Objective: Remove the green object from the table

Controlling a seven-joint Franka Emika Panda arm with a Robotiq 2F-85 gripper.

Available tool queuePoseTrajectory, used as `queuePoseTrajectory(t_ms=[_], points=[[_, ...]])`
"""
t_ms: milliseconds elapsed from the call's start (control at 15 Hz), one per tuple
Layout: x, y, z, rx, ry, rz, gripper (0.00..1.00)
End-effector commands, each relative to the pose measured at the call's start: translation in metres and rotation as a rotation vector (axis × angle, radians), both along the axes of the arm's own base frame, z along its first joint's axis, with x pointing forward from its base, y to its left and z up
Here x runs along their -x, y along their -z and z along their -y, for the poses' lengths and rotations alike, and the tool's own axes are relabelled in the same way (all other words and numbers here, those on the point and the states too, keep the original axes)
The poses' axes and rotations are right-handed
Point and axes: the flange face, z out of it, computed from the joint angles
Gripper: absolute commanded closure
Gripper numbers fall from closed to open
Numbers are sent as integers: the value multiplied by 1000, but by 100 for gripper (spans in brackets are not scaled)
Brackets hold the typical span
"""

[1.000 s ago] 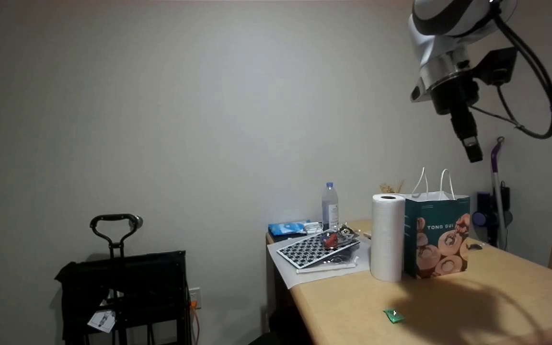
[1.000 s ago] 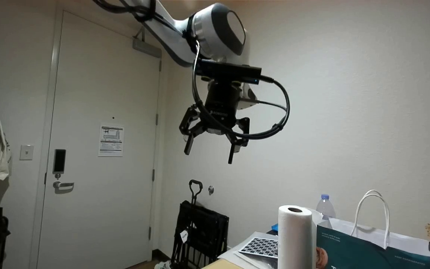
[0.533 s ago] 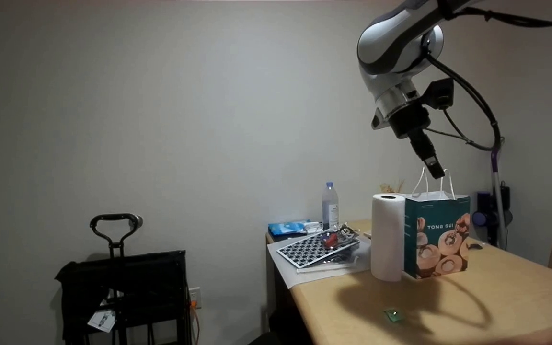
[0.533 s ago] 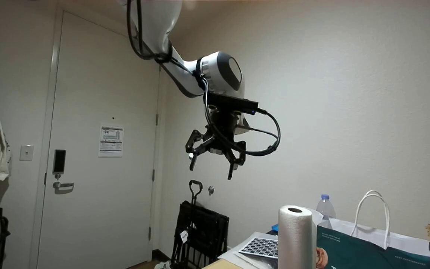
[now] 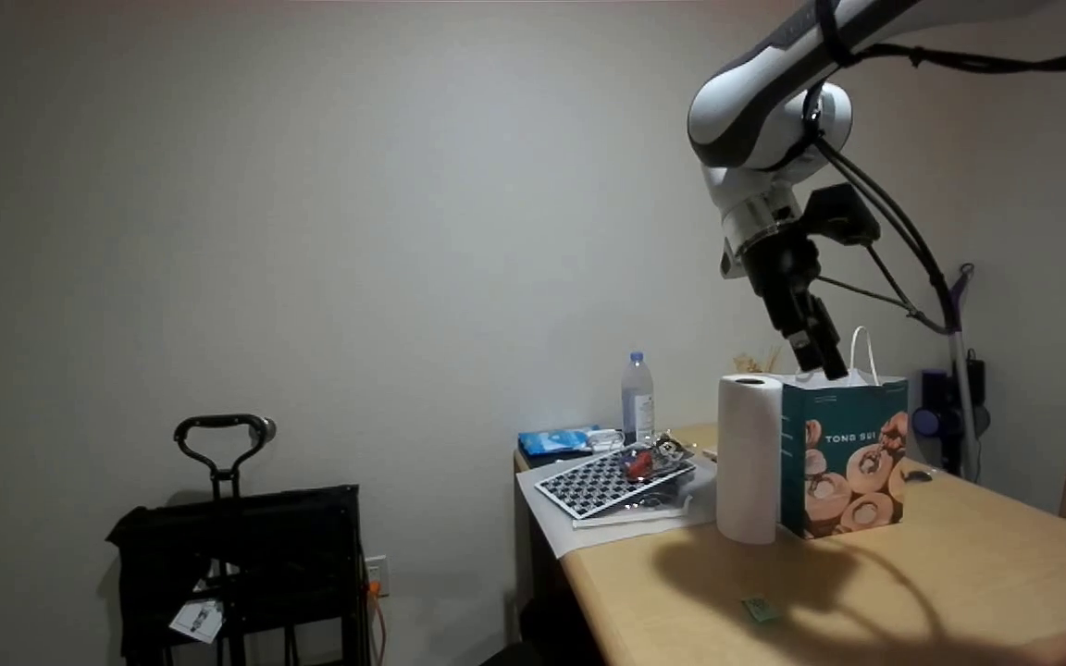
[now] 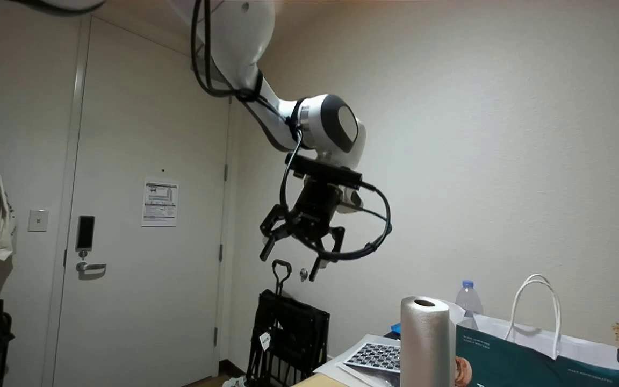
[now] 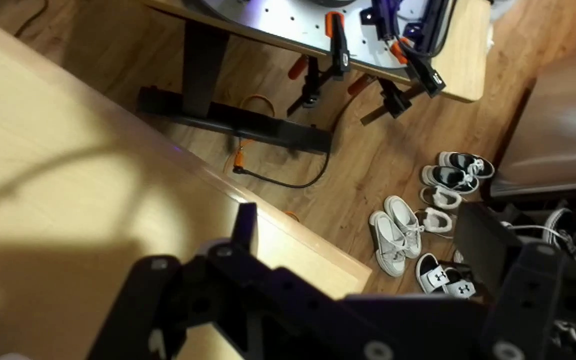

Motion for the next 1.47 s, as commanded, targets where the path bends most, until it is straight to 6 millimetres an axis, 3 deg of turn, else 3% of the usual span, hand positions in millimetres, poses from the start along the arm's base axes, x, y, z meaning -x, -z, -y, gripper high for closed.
queuePoseTrajectory(t_ms=[0,133,200,267,400,533,733,1000,1133,1200,1333,1400], points=[[8,81,-5,-31,154,-135,0],[16,117,-5,-82,181,-224,0],[19,125,1,-89,146,-243,0],[13,113,-5,-57,136,-215,0],[16,133,0,-62,144,-256,0],[16,134,1,-63,145,-259,0],[3,159,-21,-127,201,-285,0],[-25,217,-48,-55,368,-241,0],[-25,240,-52,-35,266,-316,0],[-20,227,-52,-41,303,-262,0],[-22,246,-56,-37,284,-301,0],[-22,244,-51,-16,422,-250,0]])
